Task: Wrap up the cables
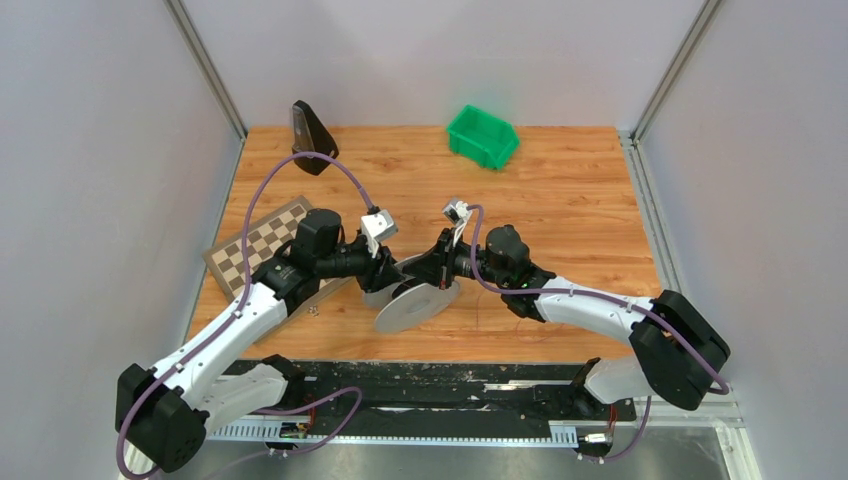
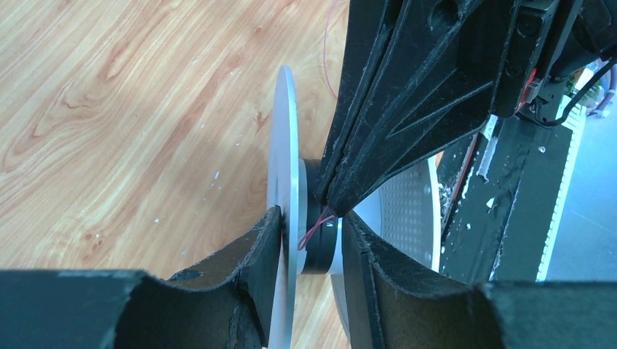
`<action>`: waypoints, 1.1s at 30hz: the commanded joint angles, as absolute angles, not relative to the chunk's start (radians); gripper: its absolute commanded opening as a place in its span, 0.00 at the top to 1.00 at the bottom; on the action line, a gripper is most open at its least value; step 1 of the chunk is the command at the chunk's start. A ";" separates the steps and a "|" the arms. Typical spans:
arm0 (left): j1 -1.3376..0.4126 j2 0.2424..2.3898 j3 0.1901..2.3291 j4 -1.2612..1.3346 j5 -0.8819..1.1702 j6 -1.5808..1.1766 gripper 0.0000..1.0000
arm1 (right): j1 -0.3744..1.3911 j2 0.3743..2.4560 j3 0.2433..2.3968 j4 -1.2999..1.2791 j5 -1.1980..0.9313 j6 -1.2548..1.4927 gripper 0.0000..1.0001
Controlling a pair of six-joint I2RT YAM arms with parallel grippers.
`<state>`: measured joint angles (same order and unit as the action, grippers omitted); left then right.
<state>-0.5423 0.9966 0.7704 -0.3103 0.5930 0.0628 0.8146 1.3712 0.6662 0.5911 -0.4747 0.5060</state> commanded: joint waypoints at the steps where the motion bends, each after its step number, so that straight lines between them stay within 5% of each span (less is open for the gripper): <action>1: -0.547 0.998 0.785 -0.302 0.599 0.093 0.57 | 0.810 1.370 0.694 0.650 -0.498 0.519 1.00; 16: -0.546 1.030 0.800 -0.303 0.570 0.069 0.66 | 0.810 1.375 0.699 0.657 -0.549 0.537 1.00; 22: -0.547 1.020 0.796 -0.298 0.561 0.066 0.81 | 0.810 1.382 0.703 0.647 -0.547 0.544 1.00; 27: -0.546 1.015 0.802 -0.307 0.552 0.060 0.99 | 0.811 1.380 0.714 0.611 -0.531 0.548 0.90; 33: -0.546 0.990 0.797 -0.315 0.542 0.059 1.00 | 0.810 1.351 0.731 0.551 -0.498 0.533 0.90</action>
<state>-0.5442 1.0252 0.7712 -0.3332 0.5442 0.0681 0.8085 1.3743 0.6846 0.5774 -0.5213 0.5339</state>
